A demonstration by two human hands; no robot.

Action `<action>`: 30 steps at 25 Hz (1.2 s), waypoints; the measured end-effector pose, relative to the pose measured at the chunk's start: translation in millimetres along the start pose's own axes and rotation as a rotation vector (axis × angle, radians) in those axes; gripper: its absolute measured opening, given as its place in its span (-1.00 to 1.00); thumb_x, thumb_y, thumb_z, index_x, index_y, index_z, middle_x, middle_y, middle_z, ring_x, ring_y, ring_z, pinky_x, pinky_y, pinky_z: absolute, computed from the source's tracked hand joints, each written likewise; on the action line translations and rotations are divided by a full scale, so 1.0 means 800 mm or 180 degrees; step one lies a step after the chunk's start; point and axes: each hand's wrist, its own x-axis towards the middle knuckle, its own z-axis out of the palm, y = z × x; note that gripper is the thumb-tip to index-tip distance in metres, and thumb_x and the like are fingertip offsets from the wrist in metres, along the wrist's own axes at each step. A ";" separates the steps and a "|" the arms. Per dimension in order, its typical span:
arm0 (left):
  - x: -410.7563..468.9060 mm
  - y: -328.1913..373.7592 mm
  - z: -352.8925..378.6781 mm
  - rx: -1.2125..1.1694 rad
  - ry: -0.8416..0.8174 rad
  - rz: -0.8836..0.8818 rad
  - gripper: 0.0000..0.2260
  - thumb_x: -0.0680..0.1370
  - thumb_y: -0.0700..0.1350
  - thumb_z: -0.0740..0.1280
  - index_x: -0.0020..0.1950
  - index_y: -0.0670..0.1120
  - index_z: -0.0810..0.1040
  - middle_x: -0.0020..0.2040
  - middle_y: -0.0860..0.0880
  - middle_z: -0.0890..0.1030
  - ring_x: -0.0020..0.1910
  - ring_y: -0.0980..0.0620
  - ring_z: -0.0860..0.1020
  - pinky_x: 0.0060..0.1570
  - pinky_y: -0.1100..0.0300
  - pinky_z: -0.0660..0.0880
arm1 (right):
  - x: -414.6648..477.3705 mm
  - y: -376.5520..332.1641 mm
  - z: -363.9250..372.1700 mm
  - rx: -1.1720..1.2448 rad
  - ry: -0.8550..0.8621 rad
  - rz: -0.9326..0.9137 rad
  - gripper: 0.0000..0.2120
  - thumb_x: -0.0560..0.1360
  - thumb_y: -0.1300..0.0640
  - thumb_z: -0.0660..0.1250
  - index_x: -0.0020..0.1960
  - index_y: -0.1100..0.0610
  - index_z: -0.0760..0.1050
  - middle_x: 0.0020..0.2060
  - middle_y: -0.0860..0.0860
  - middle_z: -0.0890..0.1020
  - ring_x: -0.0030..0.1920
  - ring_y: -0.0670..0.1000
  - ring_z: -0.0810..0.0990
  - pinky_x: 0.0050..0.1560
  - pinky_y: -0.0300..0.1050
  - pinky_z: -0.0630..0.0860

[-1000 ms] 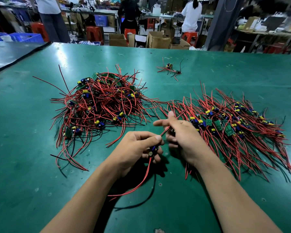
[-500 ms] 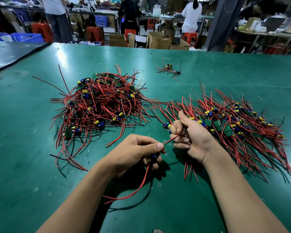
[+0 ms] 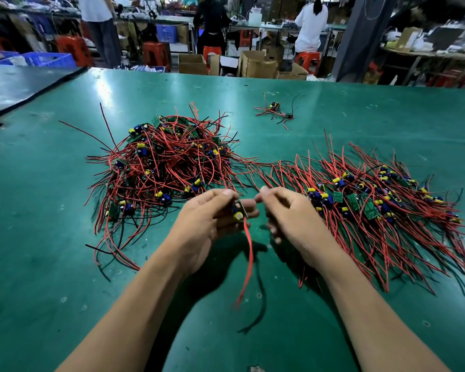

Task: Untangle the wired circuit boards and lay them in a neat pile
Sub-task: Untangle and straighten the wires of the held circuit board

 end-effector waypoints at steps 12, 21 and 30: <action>0.002 -0.001 0.006 -0.0102 0.0882 0.0340 -0.86 0.60 -0.13 0.32 -0.16 -0.08 0.49 -0.09 -0.12 0.71 -0.12 -0.12 0.63 -0.06 -0.02 0.60 | -0.020 -0.001 0.044 -0.0729 0.0054 -0.1214 -0.71 0.60 -0.16 0.29 -0.23 -0.06 0.42 -0.42 -0.20 0.48 -0.43 -0.18 0.36 -0.39 -0.34 0.28; -0.001 0.002 0.002 -0.1009 0.0133 -0.0376 -0.87 0.44 -0.12 0.38 -0.06 -0.08 0.65 -0.06 -0.09 0.71 -0.09 -0.04 0.70 -0.20 0.15 0.63 | -0.010 -0.012 0.025 0.1777 -0.0088 0.0092 -0.73 0.54 -0.07 0.37 -0.28 0.04 0.59 -0.42 -0.04 0.40 -0.50 -0.09 0.29 -0.47 -0.28 0.21; -0.006 0.003 0.000 -0.0455 -0.0676 -0.0904 -0.79 0.39 0.02 0.43 -0.16 -0.11 0.70 -0.27 -0.06 0.66 -0.46 0.08 0.60 -0.45 0.27 0.56 | -0.019 -0.021 0.008 0.1243 -0.0830 0.0175 -0.72 0.45 -0.01 0.46 -0.38 0.04 0.52 -0.40 0.07 0.30 -0.51 -0.12 0.24 -0.54 -0.33 0.15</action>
